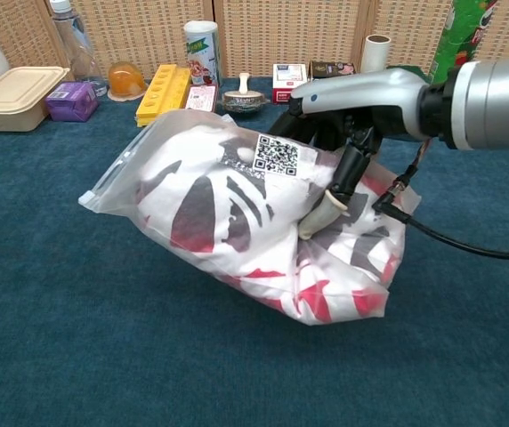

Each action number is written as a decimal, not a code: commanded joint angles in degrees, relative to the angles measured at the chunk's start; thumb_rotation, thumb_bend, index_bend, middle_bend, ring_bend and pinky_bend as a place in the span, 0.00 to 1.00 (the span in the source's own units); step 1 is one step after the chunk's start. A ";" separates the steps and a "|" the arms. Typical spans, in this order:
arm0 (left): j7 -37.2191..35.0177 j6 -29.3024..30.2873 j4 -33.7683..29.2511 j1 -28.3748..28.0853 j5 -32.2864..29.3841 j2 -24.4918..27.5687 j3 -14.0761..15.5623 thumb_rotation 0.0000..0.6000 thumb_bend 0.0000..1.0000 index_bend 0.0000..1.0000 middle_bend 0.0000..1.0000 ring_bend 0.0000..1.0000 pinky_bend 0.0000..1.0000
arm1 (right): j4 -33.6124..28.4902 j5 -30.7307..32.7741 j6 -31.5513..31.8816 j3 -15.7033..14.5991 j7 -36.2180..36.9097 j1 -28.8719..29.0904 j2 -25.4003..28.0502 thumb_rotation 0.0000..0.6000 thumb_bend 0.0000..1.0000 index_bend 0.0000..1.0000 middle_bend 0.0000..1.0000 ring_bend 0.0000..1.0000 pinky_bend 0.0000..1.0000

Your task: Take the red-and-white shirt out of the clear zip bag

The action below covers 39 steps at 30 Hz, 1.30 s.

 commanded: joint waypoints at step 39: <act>-19.91 -36.46 -7.40 -29.39 -4.11 0.77 -3.80 0.43 0.23 0.41 1.00 0.97 0.87 | 0.39 -16.35 8.85 -7.15 21.89 3.58 2.52 1.00 0.15 0.83 0.86 1.00 0.96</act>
